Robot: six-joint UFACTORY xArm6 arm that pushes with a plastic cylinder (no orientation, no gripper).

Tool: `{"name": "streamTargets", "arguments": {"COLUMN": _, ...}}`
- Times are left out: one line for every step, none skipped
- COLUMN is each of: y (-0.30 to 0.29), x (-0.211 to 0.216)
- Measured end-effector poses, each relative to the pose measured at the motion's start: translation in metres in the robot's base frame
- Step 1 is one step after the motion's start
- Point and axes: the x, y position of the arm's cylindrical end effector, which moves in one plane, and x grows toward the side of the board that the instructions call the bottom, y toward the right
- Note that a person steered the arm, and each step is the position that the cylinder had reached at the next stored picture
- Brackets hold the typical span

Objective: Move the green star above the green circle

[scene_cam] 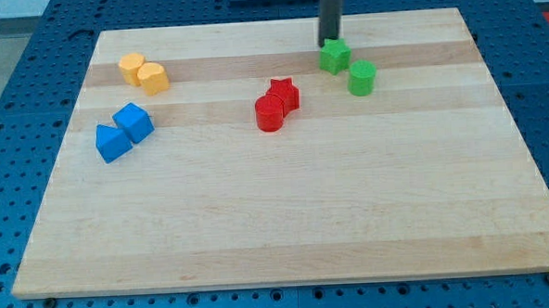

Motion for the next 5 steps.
{"name": "streamTargets", "arguments": {"y": -0.026, "x": 0.014}}
{"name": "streamTargets", "arguments": {"y": -0.024, "x": 0.044}}
{"name": "streamTargets", "arguments": {"y": 0.003, "x": 0.062}}
{"name": "streamTargets", "arguments": {"y": 0.022, "x": 0.062}}
{"name": "streamTargets", "arguments": {"y": -0.015, "x": 0.04}}
